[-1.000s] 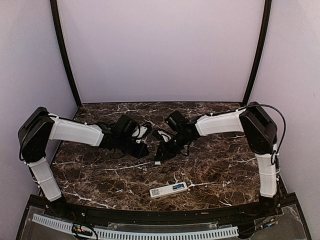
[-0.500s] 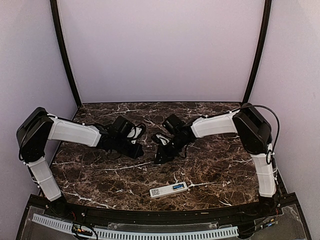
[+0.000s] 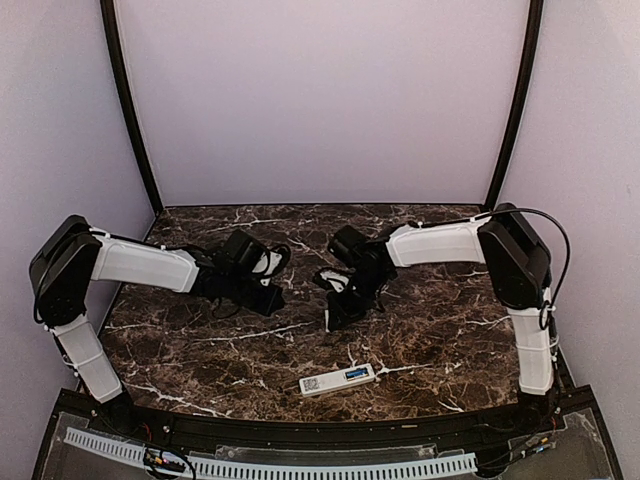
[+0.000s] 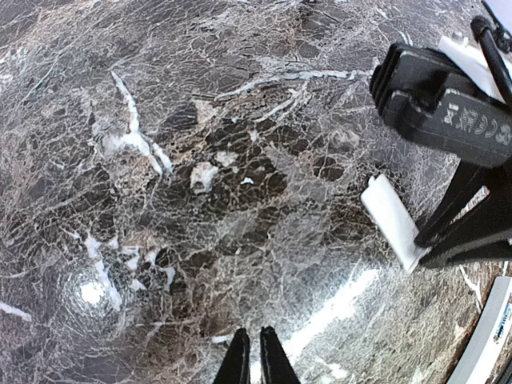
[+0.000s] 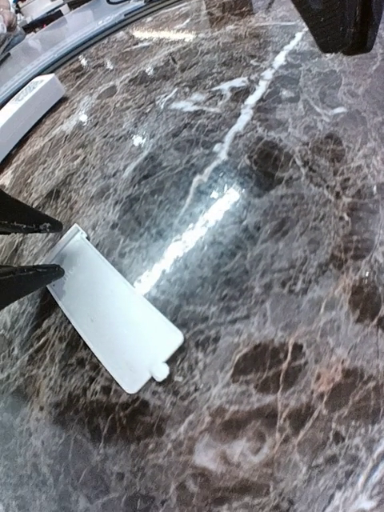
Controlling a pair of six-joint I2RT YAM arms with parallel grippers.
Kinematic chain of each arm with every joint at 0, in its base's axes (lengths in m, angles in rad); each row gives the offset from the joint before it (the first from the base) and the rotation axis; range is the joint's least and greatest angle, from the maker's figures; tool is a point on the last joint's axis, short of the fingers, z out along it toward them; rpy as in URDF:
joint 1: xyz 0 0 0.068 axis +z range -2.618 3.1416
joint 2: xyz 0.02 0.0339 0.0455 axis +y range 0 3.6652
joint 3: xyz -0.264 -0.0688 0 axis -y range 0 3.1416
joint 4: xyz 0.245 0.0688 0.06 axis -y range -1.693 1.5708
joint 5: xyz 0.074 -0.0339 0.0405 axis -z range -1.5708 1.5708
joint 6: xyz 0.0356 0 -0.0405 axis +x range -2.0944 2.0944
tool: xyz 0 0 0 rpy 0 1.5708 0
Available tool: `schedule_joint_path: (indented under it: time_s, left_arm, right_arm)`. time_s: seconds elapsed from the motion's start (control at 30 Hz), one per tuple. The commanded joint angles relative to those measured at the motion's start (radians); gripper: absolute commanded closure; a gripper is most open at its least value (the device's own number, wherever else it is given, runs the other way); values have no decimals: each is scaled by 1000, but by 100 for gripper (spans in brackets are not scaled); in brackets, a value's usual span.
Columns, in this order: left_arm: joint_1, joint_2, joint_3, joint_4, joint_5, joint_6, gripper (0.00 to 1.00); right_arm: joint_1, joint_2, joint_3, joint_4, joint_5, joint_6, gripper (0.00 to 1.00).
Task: Load the batteries into the remote control
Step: Adjust the battery cover at the center of the board.
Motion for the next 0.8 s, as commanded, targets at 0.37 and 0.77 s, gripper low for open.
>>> schedule_joint_path:
  time_s: [0.37,0.77]
  left_arm:
    - [4,-63,-36,-24,-41,23,94]
    - [10,-77,-41,-31,-55,34,94]
  right_arm:
    - [44,-29,116,-53,32,21,94]
    - [44,34,59,-79,100,43,100]
